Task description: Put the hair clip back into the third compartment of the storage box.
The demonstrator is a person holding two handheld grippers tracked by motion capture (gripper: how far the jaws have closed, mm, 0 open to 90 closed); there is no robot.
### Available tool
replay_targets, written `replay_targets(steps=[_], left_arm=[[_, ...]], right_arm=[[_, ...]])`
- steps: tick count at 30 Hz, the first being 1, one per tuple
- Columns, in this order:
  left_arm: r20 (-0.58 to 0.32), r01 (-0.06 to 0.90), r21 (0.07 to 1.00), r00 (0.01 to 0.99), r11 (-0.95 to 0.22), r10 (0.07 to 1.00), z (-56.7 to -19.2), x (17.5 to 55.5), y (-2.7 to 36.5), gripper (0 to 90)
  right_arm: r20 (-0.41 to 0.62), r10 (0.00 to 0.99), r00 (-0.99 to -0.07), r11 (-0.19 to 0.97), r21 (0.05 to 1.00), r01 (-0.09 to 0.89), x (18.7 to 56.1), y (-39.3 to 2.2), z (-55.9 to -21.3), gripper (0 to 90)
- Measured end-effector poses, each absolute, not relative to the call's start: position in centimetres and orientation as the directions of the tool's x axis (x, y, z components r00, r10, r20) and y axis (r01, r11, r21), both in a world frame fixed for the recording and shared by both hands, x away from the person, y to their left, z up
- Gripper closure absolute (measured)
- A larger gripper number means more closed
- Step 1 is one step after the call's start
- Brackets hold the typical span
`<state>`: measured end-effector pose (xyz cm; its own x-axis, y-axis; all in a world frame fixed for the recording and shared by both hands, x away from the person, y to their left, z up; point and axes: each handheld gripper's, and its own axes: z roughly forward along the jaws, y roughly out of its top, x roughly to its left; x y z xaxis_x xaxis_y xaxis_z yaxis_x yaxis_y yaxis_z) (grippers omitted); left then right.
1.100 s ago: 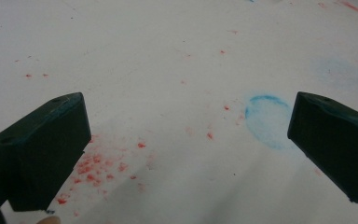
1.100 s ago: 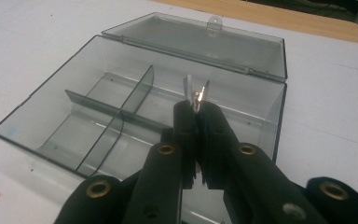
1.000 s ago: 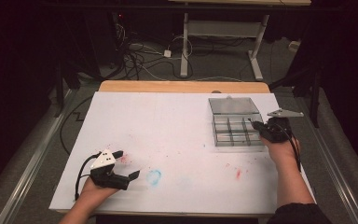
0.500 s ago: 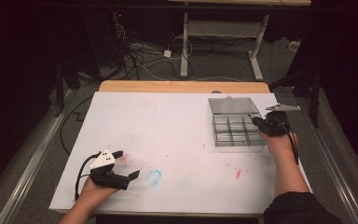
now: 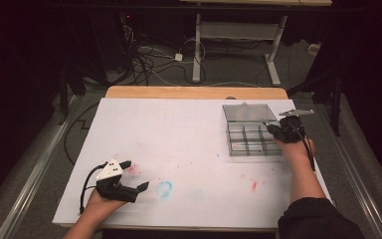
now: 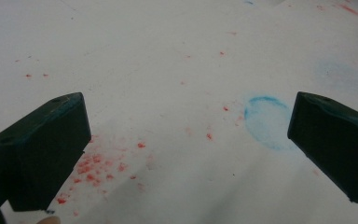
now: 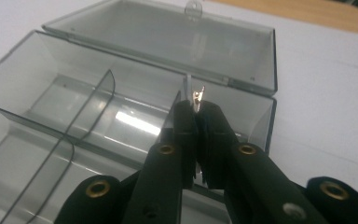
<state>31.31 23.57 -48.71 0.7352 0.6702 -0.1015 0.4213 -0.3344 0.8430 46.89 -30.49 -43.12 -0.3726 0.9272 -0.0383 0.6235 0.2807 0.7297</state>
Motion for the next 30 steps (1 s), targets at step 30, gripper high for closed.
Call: replay_targets(steps=[30], left_arm=[[-0.114, 0.429, 0.843, 0.732, -0.324, 0.672, -48.8, 31.4, 23.6, 0.0]], right_arm=[[0.025, 0.935, -0.353, 0.225, 0.726, 0.649, 46.2, -30.8, -42.6, 75.4]])
